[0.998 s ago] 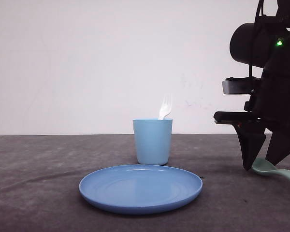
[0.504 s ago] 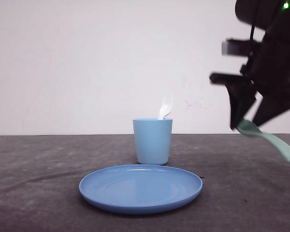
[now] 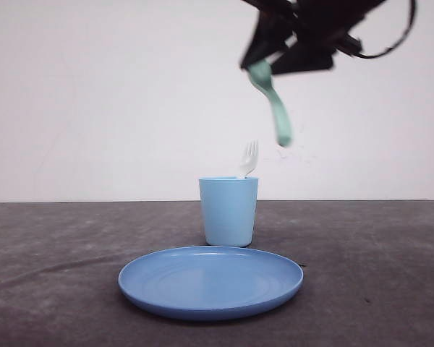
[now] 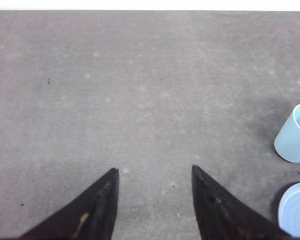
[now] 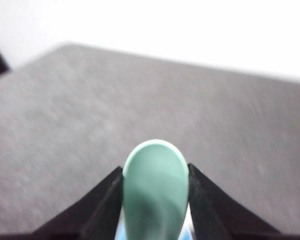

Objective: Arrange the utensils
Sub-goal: 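Lift the green spoon with the right gripper and carry it over the cup, then lower the spoon into the cup beside the fork and open the right gripper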

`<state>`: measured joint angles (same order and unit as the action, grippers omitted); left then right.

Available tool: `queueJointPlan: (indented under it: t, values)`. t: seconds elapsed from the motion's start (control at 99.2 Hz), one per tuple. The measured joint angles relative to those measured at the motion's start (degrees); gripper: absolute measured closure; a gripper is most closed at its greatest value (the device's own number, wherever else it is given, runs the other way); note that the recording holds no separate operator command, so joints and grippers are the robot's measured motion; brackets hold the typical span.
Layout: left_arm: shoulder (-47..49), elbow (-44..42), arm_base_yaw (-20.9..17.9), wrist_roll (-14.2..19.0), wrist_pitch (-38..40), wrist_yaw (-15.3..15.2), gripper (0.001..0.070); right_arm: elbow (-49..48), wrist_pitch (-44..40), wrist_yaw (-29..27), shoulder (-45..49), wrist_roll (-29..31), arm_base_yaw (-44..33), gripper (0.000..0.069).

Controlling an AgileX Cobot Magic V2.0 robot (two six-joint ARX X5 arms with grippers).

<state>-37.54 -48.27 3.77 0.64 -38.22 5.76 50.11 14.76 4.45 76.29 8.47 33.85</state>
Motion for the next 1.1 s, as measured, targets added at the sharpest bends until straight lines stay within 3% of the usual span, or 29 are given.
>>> queueJointPlan:
  t: [0.554,1.099]
  values:
    - [0.00,0.00,0.00,0.00,-0.15,0.44,0.0436,0.00,24.94,0.02,13.79,-12.11,2.12,0.0477]
    - [0.00,0.00,0.00,0.00,-0.15,0.55,0.0436,3.13,25.51,0.09,24.37,-16.22,2.16,0.0477]
